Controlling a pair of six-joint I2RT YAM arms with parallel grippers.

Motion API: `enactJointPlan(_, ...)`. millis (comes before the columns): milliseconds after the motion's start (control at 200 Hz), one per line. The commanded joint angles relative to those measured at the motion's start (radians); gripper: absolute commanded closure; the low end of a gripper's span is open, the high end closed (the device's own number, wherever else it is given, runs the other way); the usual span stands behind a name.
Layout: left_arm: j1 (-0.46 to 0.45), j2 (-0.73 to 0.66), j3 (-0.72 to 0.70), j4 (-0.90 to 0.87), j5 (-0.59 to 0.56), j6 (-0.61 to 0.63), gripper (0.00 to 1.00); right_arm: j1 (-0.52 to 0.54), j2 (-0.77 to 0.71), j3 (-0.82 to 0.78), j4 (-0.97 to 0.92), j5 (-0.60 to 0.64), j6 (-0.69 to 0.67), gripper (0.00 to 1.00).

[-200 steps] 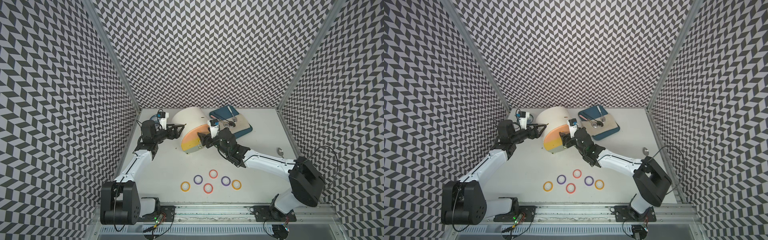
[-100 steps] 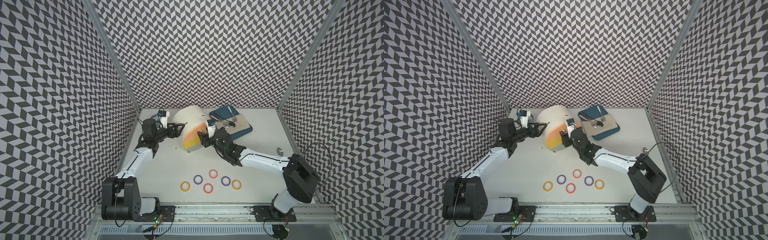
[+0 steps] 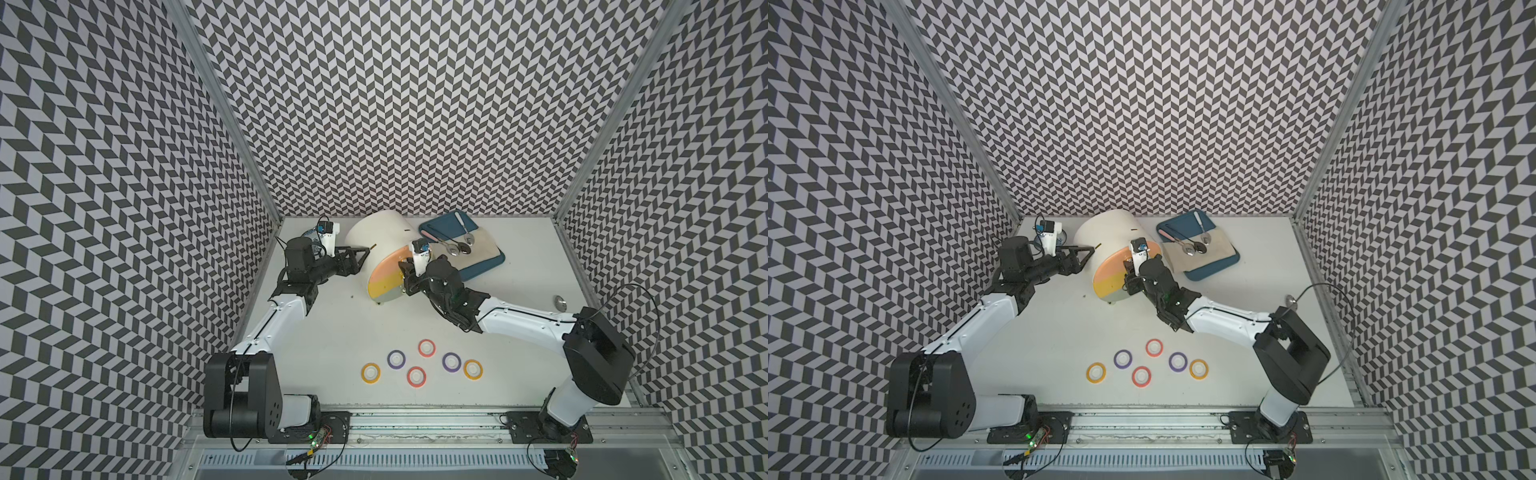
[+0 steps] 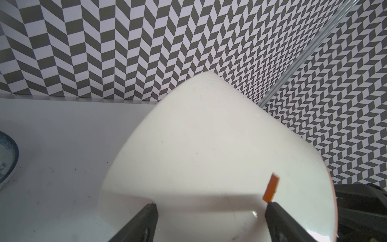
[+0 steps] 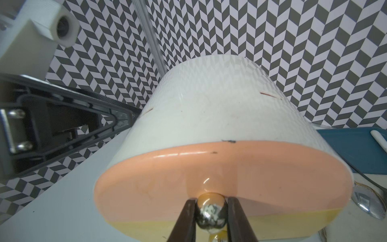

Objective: Place the transparent tape into the drawer according to color
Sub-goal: Open the drawer in the storage box.

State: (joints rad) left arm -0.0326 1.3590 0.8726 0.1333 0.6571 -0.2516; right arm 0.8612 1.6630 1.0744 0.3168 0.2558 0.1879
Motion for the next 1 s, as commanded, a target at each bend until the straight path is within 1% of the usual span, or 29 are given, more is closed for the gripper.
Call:
enactJointPlan(0,-0.007,0.028,0.036,-0.049,-0.033,0.027,0.15,0.002,-0.031,-0.004,0.009,-0.007,0.016,0.85)
enactJointPlan(285,-0.009,0.075,0.086,-0.066,-0.051,0.041,0.15,0.009,-0.09,-0.061,-0.002,-0.016,0.024,0.89)
enactJointPlan(661,-0.009,0.159,0.142,-0.066,-0.055,0.052,0.16,0.021,-0.137,-0.103,-0.023,-0.021,0.039,0.9)
enactJointPlan(991,-0.007,0.161,0.147,-0.063,-0.054,0.055,0.16,0.048,-0.208,-0.173,-0.054,0.0,0.075,0.92)
